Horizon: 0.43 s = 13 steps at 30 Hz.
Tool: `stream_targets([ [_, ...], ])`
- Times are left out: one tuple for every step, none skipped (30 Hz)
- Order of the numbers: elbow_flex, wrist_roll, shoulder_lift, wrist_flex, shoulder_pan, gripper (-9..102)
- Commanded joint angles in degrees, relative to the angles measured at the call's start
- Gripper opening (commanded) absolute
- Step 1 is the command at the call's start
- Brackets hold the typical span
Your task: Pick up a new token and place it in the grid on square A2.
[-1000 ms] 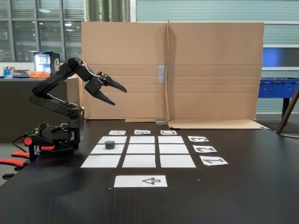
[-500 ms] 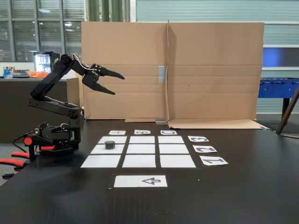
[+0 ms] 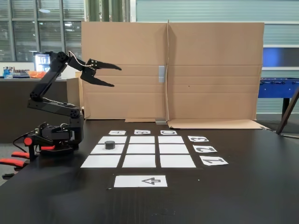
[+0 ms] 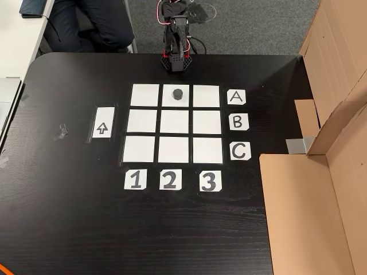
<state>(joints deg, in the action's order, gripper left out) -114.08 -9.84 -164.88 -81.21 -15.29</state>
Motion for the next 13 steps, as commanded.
stream_targets([
  [2.11, 1.76, 0.26, 0.09, -1.58, 30],
  [2.2, 2.02, 0.26, 0.26, -1.85, 30],
  [2.29, 2.29, 0.35, 0.44, -1.93, 30],
  [2.37, 2.37, 0.62, 0.44, -1.93, 30],
  [2.46, 2.37, 0.79, 0.53, -1.93, 30],
  [2.55, 2.37, 0.88, 0.53, -1.93, 30],
  [2.64, 2.64, 0.88, 0.53, -1.93, 30],
  [2.72, 2.9, 1.05, 0.53, -2.02, 30],
  [2.81, 2.9, 1.14, 0.62, -2.11, 30],
  [2.9, 2.9, 1.41, 0.62, -2.2, 30],
  [3.16, 2.9, 1.67, 0.7, -2.29, 30],
  [3.34, 3.08, 2.02, 0.79, -2.29, 30],
  [3.6, 3.16, 2.29, 0.79, -2.29, 30],
])
